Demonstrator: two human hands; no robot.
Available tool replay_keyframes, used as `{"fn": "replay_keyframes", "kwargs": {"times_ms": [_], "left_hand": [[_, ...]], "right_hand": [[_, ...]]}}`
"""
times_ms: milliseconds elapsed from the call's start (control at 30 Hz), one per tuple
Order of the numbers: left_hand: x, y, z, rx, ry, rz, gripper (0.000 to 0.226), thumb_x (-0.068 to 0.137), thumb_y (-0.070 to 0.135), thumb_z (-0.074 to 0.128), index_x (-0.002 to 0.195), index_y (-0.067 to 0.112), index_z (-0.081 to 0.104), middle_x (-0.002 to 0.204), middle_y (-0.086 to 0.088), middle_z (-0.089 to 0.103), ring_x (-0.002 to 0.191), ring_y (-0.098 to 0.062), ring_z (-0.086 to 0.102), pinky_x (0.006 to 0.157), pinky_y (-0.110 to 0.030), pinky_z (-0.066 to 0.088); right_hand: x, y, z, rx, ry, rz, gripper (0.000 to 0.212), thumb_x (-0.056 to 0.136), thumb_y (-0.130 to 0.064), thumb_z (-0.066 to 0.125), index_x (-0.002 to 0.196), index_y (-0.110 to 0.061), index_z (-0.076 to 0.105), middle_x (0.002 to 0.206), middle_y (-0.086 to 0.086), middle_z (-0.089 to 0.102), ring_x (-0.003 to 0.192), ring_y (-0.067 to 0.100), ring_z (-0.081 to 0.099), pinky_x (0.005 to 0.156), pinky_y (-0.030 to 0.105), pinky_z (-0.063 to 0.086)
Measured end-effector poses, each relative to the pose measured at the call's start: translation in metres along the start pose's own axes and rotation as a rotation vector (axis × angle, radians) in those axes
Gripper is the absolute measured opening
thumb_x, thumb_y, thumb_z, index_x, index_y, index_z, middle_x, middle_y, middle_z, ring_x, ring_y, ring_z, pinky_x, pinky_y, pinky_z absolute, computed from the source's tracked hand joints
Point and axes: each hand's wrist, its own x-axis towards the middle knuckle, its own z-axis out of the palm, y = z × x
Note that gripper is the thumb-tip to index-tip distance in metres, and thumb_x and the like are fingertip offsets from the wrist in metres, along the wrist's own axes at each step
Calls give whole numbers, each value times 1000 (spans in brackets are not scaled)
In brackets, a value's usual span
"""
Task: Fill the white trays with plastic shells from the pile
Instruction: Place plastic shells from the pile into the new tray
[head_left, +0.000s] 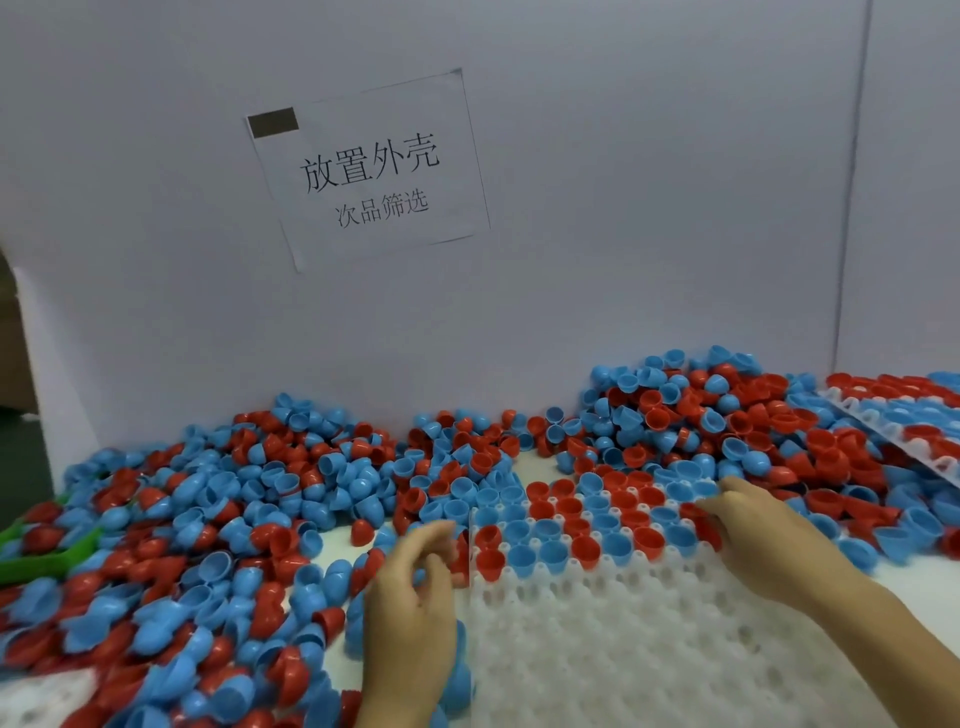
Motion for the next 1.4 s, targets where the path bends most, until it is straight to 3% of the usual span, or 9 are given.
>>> {"fn": "replay_keyframes", "kwargs": {"times_ms": [133, 333, 467, 567, 667, 833, 1067, 1233, 1400], "left_hand": [[16, 2, -48, 126, 254, 67, 43, 94, -6, 55, 88, 35, 65, 86, 7, 71, 82, -6, 68, 69, -15, 50], [33, 2, -56, 449, -66, 5, 31, 91, 0, 64, 80, 28, 69, 85, 9, 70, 73, -5, 65, 52, -10, 47], [56, 0, -10, 620, -254, 159, 25, 99, 8, 55, 114, 26, 66, 119, 7, 60, 101, -3, 56, 78, -7, 45], [82, -17, 19, 789, -418, 169, 49, 101, 5, 45, 145, 27, 46, 147, 5, 43, 133, -15, 40, 106, -31, 43], [106, -32, 25, 1062, -544, 177, 57, 102, 13, 42, 155, 31, 30, 155, 6, 34, 139, -22, 33, 108, -43, 42], [139, -47, 13, 1127, -495, 130, 40, 99, 33, 57, 138, 26, 50, 136, 3, 50, 123, -23, 52, 95, -42, 50], [155, -38, 2, 443, -98, -197, 17, 95, 16, 63, 80, 17, 54, 78, 1, 59, 72, -16, 54, 63, -32, 43], [144, -24, -23, 718, -39, -28, 32, 84, 17, 65, 63, 15, 41, 104, -5, 50, 103, -26, 46, 87, -45, 43], [134, -18, -29, 930, -319, 109, 21, 73, 12, 58, 76, 19, 38, 70, 0, 46, 61, -15, 39, 54, -35, 37]], "right_hand": [[-2, 0, -3, 45, 64, 12, 38, 99, -10, 52, 133, -25, 57, 96, -13, 42, 86, 6, 48, 73, 23, 47], [-8, -9, -1, 130, 139, -51, 46, 100, -10, 49, 144, -25, 49, 109, -14, 46, 98, 7, 52, 82, 27, 52], [-9, -15, 0, 138, 162, -84, 49, 97, -10, 54, 143, -28, 50, 112, -15, 48, 97, 5, 52, 78, 21, 50], [-10, -15, 2, 130, 171, -97, 50, 96, -12, 55, 142, -30, 51, 113, -15, 49, 98, 4, 53, 80, 24, 53], [-10, -13, 3, 151, 190, -110, 49, 97, -13, 54, 142, -32, 50, 112, -16, 47, 98, 5, 53, 81, 24, 53], [-11, -13, 4, 184, 212, -123, 48, 97, -15, 53, 141, -34, 50, 109, -17, 46, 95, 4, 52, 77, 21, 52], [-10, -12, 2, 213, 233, -127, 44, 98, -16, 54, 139, -33, 53, 114, -15, 50, 98, 6, 53, 82, 23, 53], [-11, -12, 2, 224, 248, -132, 40, 99, -19, 53, 138, -31, 54, 110, -15, 49, 95, 6, 54, 79, 24, 54], [-12, -12, 5, 215, 248, -151, 37, 99, -22, 53, 135, -33, 56, 107, -16, 50, 93, 5, 54, 75, 24, 53]]}}
